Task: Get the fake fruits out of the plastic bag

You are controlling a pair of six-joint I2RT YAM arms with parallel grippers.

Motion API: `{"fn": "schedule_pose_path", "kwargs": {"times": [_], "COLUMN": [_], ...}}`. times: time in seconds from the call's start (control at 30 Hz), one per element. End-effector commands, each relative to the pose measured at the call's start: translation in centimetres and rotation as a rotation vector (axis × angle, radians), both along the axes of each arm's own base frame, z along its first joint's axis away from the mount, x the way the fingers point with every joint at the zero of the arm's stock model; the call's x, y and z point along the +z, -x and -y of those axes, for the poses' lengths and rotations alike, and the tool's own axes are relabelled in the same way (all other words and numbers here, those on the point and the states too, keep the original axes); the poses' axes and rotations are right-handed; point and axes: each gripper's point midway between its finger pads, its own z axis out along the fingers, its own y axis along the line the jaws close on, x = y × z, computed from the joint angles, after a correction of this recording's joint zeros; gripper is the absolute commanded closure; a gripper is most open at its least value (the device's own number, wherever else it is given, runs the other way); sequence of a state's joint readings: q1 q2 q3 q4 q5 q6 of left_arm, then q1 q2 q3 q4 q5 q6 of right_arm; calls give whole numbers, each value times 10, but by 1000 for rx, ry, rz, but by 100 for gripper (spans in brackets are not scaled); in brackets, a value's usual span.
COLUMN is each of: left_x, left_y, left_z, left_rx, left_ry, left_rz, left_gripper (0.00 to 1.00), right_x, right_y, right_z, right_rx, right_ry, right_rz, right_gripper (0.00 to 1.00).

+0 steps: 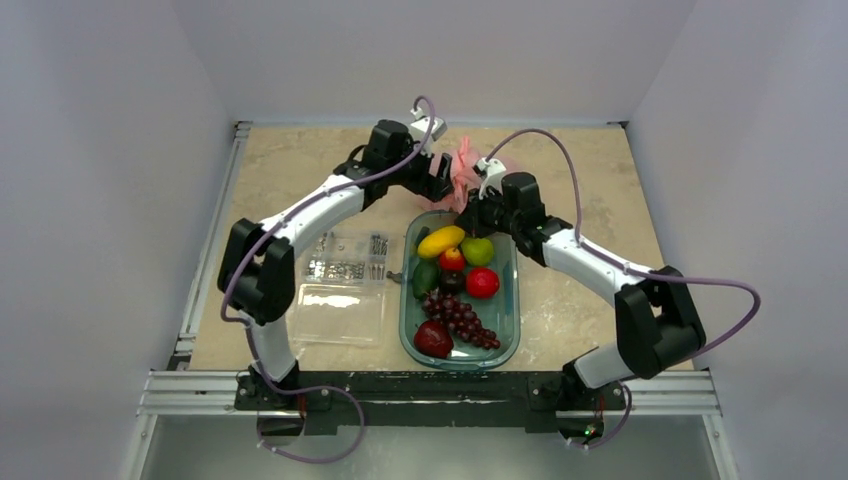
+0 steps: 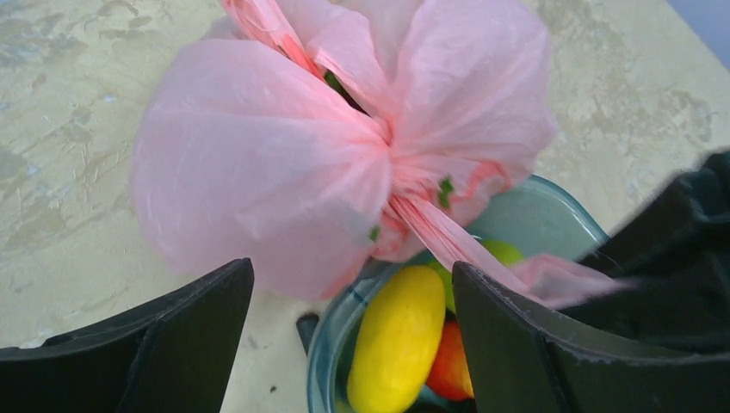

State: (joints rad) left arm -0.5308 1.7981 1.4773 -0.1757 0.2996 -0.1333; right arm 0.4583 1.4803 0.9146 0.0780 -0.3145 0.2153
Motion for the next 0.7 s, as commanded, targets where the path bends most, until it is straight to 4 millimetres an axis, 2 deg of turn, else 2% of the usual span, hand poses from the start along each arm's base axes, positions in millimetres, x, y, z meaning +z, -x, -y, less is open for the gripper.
{"fn": "schedule_pose_path", "kwargs": {"times": [0.0, 0.07, 0.17, 0.27, 0.37, 0.4, 0.5, 0.67], "left_x": [21, 15, 7, 0, -5, -4, 5, 19], "left_y": [-39, -45, -54, -58, -58, -56, -47, -35], "left_z": [14, 21, 25, 20, 16, 14, 16, 16], "left_rx": [29, 32, 54, 95, 124, 132, 125, 133], "left_ry": [-4, -10, -16, -33, -43, -35, 32, 119], "left_rz": [67, 33, 12, -14, -24, -23, -8, -1], "left_gripper": [16, 19, 33, 70, 96, 100, 100, 100], "right_x": [19, 19, 19, 21, 28, 32, 53, 101], "right_y": [1, 2, 3, 4, 1, 0, -7, -16], "right_z": [9, 11, 14, 19, 29, 33, 47, 65], "right_rx": [-54, -62, -67, -90, -151, -174, -258, -337], "right_ry": [-14, -11, -4, 5, 18, 24, 40, 75], "right_rz": [53, 59, 68, 75, 92, 99, 138, 227], "right_gripper": [98, 98, 96, 92, 85, 81, 57, 35]}}
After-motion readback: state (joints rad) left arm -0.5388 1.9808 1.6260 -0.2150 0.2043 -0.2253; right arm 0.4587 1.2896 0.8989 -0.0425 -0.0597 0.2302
